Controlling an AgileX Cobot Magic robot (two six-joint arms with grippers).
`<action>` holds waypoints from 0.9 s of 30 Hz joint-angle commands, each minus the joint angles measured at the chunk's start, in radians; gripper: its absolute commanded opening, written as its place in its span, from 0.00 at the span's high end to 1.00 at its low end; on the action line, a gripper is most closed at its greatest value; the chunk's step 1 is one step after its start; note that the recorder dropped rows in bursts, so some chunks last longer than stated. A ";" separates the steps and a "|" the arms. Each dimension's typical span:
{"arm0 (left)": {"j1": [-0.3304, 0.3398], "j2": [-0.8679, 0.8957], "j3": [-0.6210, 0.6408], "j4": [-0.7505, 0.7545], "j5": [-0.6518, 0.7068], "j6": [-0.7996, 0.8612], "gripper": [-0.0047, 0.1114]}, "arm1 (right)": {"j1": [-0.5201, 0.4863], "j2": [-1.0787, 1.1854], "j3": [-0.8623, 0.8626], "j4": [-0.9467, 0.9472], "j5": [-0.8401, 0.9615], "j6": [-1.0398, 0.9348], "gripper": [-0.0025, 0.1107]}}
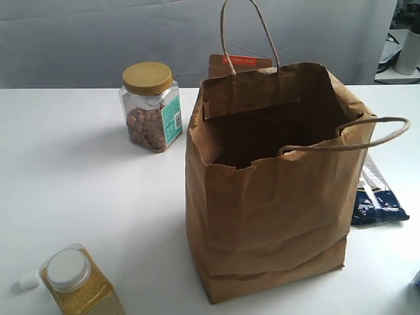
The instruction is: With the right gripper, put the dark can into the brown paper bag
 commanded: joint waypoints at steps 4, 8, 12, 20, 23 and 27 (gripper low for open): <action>-0.006 -0.003 0.004 0.004 -0.006 -0.004 0.96 | 0.000 -0.006 0.004 0.007 0.029 -0.010 0.98; -0.006 -0.003 0.004 0.004 -0.006 -0.004 0.96 | 0.000 -0.006 0.004 0.007 0.029 -0.010 0.98; -0.006 -0.003 0.004 0.004 -0.006 -0.004 0.96 | 0.000 -0.006 0.004 0.007 0.029 -0.010 0.98; -0.006 -0.003 0.004 0.004 -0.006 -0.004 0.96 | 0.000 -0.006 0.004 0.007 0.029 -0.010 0.98; -0.006 -0.003 0.004 0.004 -0.006 -0.004 0.96 | 0.000 -0.006 0.004 0.004 0.029 -0.010 0.98; -0.006 -0.003 0.004 0.004 -0.006 -0.004 0.96 | 0.000 -0.006 0.004 -0.023 0.061 -0.010 0.98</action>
